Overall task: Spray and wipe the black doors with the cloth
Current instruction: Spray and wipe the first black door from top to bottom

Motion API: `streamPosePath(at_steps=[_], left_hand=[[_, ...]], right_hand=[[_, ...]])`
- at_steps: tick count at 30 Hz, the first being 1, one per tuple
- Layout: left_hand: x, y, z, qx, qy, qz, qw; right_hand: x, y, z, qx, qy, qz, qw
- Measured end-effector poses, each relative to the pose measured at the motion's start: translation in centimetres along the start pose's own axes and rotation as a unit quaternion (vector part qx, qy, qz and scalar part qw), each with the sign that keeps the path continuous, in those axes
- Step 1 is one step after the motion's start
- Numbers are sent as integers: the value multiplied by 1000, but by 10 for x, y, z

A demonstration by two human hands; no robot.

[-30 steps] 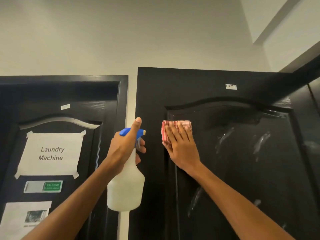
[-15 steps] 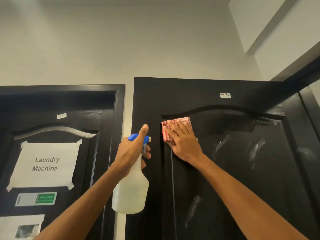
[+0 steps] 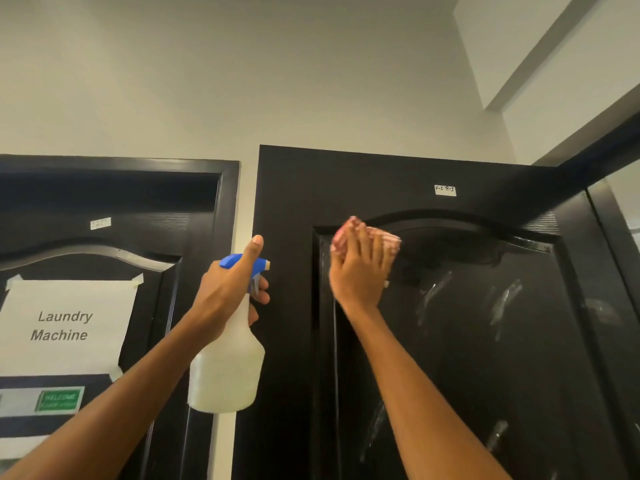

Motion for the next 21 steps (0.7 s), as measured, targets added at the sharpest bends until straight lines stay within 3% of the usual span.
streamPosePath(at_steps=[3,6,11,16,18,21], left_hand=[[7,-4,-5,-9,10,-6,1000],[16,-6,-5,-3,14,-11,1000],[14,-12,-2,-10,-14,-22,1000],[-5,-15,1,-2,-19,-13,1000],[-8,-15,-1,-3,-25,-14,1000],[0,-18,-5,-9,-28,-13,999]], right_hand=[[5,-21,-10,-198,-36,-48,978],[-1,0,6,-258,-75,-52,962],[-22,42,78,23,-56,13,998],[-11,28,68,118,-36,-12,992],[-8,14,57,43,-39,-20,998],[-7,-17,47,-215,-50,-61,973]])
Point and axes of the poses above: each hand's wrist, its own y-axis towards the middle knuckle, its own x-axis out of the palm, z = x × y, the point moved 7 cm from there along y, towards the middle knuckle, and after that the axes turned 15 degrees about x, right-handed, at the moved point
